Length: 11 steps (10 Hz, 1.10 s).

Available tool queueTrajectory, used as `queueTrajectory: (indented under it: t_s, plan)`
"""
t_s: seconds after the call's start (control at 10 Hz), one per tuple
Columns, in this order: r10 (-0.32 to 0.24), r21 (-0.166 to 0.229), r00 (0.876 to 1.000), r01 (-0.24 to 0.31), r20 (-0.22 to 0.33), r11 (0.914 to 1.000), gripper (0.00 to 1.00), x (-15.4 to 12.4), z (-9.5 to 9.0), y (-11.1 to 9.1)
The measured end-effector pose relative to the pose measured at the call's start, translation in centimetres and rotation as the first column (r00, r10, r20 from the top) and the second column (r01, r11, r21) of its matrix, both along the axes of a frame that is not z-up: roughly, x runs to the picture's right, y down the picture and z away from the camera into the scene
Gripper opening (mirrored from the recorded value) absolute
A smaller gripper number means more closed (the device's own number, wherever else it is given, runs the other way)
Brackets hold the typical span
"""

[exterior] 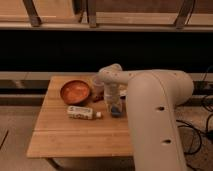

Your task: Wipe the white sponge on the table

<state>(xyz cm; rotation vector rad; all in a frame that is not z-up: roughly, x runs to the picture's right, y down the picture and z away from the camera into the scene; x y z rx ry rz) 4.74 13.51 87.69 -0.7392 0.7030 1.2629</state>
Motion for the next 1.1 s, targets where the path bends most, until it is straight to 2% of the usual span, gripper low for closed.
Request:
queueTrajectory:
  t_s: [1.1]
  plan:
    - [0.0, 0.0, 1.0, 0.0, -0.001, 1.0, 0.33, 0.06, 0.02, -0.02]
